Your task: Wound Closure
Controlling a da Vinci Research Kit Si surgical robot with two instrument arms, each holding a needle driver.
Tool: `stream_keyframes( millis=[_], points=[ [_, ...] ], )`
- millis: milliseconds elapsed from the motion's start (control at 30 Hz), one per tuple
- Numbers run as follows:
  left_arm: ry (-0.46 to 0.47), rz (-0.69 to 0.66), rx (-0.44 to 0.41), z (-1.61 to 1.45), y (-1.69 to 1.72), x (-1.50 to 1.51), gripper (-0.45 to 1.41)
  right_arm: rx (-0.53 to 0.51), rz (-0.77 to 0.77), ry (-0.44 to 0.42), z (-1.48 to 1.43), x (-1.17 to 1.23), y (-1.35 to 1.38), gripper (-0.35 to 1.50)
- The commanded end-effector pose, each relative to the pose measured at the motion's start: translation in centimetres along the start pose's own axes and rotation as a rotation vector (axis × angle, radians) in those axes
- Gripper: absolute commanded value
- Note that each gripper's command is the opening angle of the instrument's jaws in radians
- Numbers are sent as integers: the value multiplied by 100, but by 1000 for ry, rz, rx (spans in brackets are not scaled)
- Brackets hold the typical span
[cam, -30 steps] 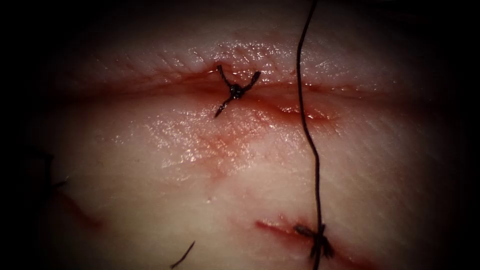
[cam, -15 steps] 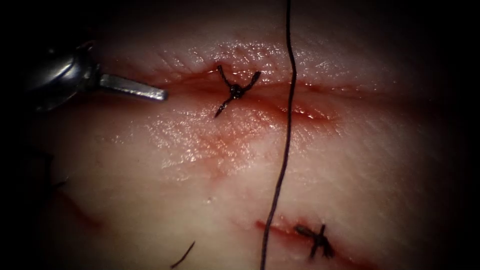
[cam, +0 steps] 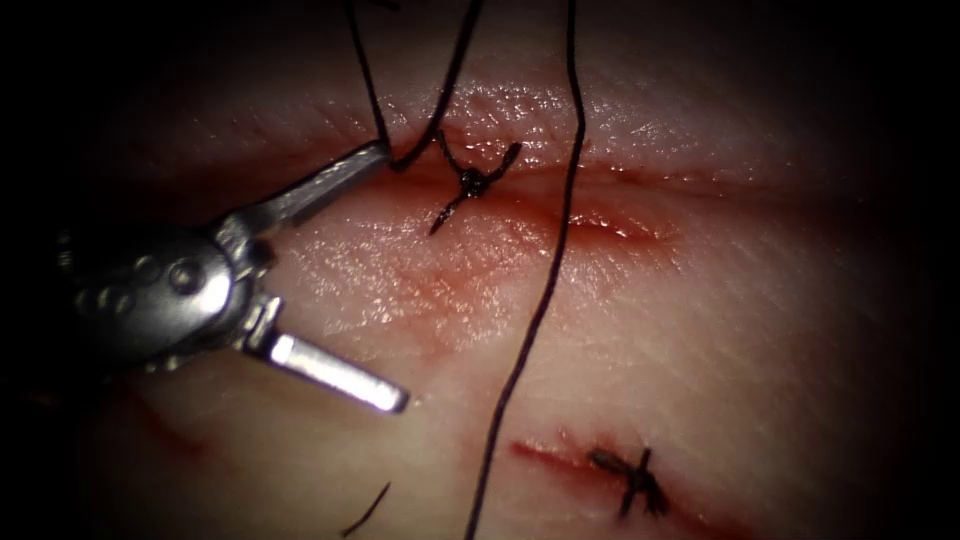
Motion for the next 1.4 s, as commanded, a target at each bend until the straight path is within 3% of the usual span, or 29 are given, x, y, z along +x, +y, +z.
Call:
stream_keyframes(
  millis=[33, 133, 300, 333, 367, 433, 700, 933, 1067, 1200, 1400],
  points=[
    [-5, -2, 3, 6, -1, -5, 105, 3, -4, 1, 8, 3, 1, 147],
    [-40, 1, 21, -1, 2, -7, 106, 3, 45, -31, 1, 0, 1, 144],
    [-199, -32, 158, -20, -12, -21, 111, 22, 66, -75, -16, -8, -5, 133],
    [-261, -32, 223, -28, -23, -28, 116, 28, 28, -77, -24, -11, -9, 133],
    [-261, -32, 223, -28, -23, -28, 116, 28, 28, -77, -24, -11, -9, 133],
    [-367, -24, 325, -40, -38, -41, 118, 6, -29, -84, -38, -16, -15, 133],
    [-345, -111, 479, -50, -43, -87, 120, -48, -56, -164, -66, -28, -24, 120],
    [-254, -123, 340, -45, -5, -104, 111, -49, -118, -153, -75, -21, -19, 149],
    [-154, -14, 168, -50, 41, -74, 93, -35, -184, -154, -92, -26, -19, 149],
    [-120, 105, 87, -59, 65, -50, 81, -45, -196, -170, -105, -31, -20, 149],
    [-75, 271, 13, -54, 89, -7, 79, -54, -211, -186, -131, -48, -27, 149]
  ],
)
